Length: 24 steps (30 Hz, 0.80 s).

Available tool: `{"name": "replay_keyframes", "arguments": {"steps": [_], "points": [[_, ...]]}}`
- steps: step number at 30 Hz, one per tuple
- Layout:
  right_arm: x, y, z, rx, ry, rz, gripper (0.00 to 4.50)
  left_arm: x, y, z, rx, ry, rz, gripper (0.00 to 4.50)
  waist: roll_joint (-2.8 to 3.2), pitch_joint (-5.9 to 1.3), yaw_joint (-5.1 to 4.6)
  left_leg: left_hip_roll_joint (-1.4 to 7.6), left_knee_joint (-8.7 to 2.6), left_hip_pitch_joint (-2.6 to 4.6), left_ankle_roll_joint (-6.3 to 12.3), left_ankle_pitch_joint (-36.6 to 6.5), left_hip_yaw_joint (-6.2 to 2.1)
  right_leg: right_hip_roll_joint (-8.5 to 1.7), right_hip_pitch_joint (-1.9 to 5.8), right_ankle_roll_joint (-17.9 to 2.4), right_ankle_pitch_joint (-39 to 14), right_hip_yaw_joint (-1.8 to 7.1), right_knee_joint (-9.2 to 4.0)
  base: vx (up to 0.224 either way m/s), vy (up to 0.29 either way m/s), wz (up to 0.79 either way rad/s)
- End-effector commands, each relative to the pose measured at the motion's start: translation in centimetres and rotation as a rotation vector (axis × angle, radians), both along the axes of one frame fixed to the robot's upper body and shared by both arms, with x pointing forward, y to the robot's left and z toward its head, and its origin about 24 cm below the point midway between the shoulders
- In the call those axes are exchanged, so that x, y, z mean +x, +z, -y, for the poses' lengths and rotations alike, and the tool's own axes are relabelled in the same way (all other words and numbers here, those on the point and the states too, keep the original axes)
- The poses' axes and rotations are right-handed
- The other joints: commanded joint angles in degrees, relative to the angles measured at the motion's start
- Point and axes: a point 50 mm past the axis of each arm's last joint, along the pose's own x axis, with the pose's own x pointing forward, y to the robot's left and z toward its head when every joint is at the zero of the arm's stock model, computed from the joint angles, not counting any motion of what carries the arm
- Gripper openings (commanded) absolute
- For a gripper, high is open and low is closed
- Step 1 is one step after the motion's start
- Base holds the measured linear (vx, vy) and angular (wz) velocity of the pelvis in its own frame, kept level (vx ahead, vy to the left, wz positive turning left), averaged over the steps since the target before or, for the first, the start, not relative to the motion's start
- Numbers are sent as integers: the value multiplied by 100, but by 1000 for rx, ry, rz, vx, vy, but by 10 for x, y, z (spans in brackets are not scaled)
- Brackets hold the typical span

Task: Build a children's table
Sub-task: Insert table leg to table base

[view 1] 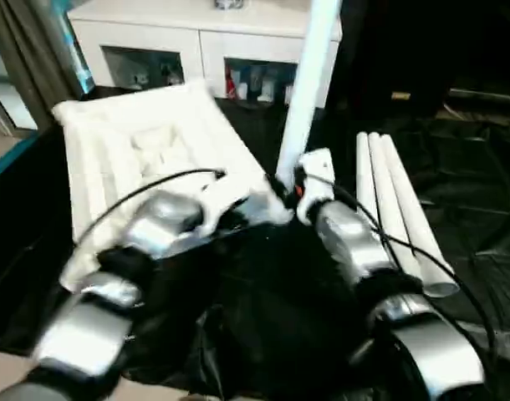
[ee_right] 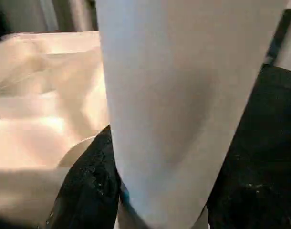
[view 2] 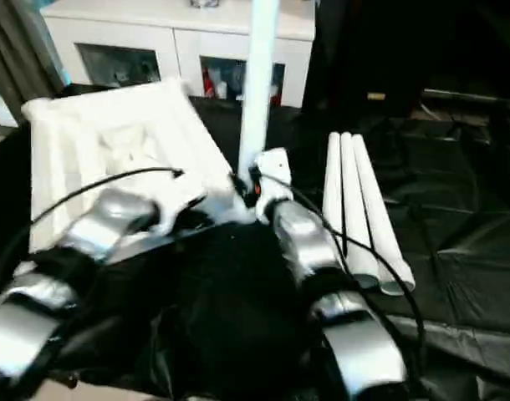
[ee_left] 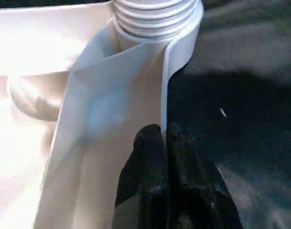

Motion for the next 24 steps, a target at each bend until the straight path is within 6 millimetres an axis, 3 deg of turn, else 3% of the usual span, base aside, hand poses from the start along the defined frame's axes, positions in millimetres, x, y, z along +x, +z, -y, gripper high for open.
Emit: {"name": "replay_keyframes", "arguments": {"steps": [1, 3, 6, 8, 12, 15, 18, 21, 23, 24], "points": [[-21, -50, -5, -58, -68, -244, 190, 19, 19, -6, 36, 223, 136, 0, 48, -249, -5, 541, -466, 137, -163, -1578, -264, -745, 125, -1195, -1739, 491, -454, 0, 0, 0], [-20, -49, -9, -66, -85, -241, 190, 19, 17, 0, 44, 243, 143, 0, 45, -247, -15, 530, -472, 76, -114, -1554, -286, -751, 178, -1136, -1779, 484, -447, 0, 0, 0], [-19, -48, -11, -64, -93, -241, 190, 19, 16, 5, 38, 244, 138, 0, 54, -271, 5, 539, -462, 96, -8, -1423, -265, -738, 158, -1124, -1514, 485, -439, 0, 0, 0], [-19, -48, -11, -64, -101, -241, 190, 19, 16, 6, 39, 244, 132, 0, 48, -265, 4, 536, -469, 65, 30, -1405, -274, -753, 190, -1149, -1477, 482, -427, 0, 0, 0], [-19, -48, -11, -43, -118, -253, 190, 19, 15, 6, 45, 247, 128, 0, 65, -254, -9, 551, -488, 84, -22, -1621, -292, -753, 171, -1069, -1796, 477, -465, 0, 0, 0], [-18, -46, -14, -36, -99, -248, 190, 18, 16, 7, 42, 221, 128, 0, 66, -259, -4, 550, -491, 77, -40, -1611, -294, -753, 174, -1065, -1753, 481, -462, 0, 0, 0], [-14, -39, -16, -30, -27, -246, 190, 14, 19, 10, 15, 107, 129, 0, 59, -274, -4, 548, -487, 64, -14, -1593, -298, -769, 193, -1078, -1747, 482, -455, 0, 0, 0], [-11, -33, -16, -33, 71, -251, 190, 10, 20, 8, 10, 39, 122, 0, 62, -306, -6, 553, -461, 39, 71, -1274, -283, -759, 220, -1190, -1275, 482, -386, 0, 0, 0], [-10, -29, -8, -62, 205, -259, 190, 5, 20, -1, 13, -43, 105, 0, 37, -330, -28, 543, -440, -17, 212, -1028, -282, -770, 286, -1311, -889, 469, -326, 0, 0, 0], [-9, -28, -6, -68, 230, -261, 190, 4, 20, -2, 14, -60, 105, 0, 50, -338, -26, 537, -405, -8, 351, -830, -255, -760, 280, -1382, -603, 466, -302, 0, 0, 0]]}}
